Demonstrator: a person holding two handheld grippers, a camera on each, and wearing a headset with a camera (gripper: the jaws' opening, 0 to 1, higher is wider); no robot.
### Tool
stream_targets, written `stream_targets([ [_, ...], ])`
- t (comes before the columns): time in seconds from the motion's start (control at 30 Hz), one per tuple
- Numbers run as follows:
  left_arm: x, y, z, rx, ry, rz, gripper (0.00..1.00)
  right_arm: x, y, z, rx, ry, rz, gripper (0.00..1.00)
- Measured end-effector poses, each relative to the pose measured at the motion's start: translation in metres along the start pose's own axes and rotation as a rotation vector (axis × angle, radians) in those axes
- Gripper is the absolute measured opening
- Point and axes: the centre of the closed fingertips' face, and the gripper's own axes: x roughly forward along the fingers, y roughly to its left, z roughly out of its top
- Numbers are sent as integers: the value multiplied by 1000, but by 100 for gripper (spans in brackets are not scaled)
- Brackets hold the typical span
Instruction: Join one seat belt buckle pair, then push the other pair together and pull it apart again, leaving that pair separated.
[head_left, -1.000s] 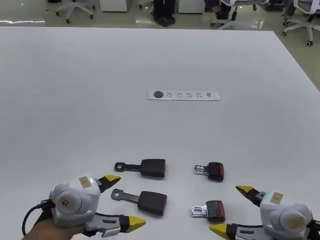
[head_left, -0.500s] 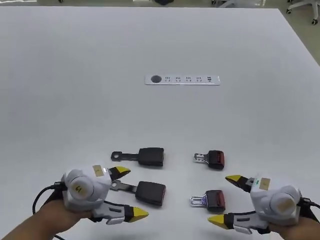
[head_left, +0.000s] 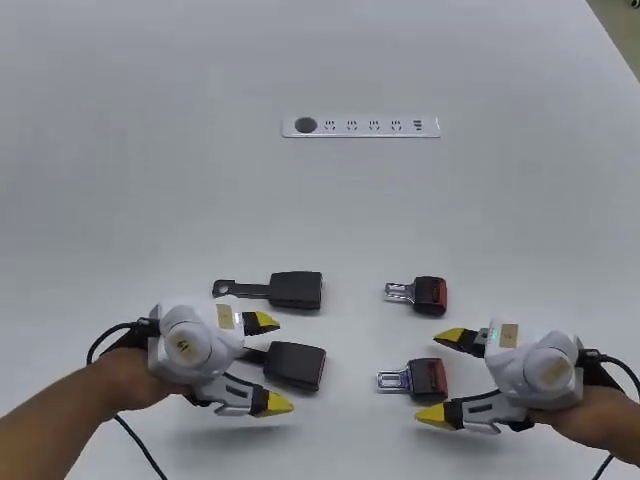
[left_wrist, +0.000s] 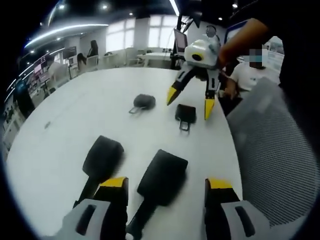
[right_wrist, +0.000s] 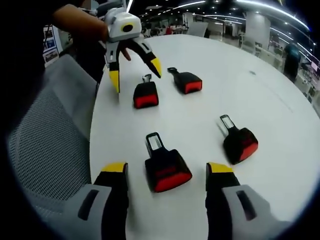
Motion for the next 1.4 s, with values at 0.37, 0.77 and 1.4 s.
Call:
stream_targets([
  [0.37,18,6,-19,139,92,-74,54,3,0,0,-65,52,47,51],
  [0.77,22,16,-26,177,114,-61,40,6,-4,-10,-107,80,56,38],
  [1.4,28,17,-23,99,87,22,35,8,-5,-12,-39,87,-8,35],
])
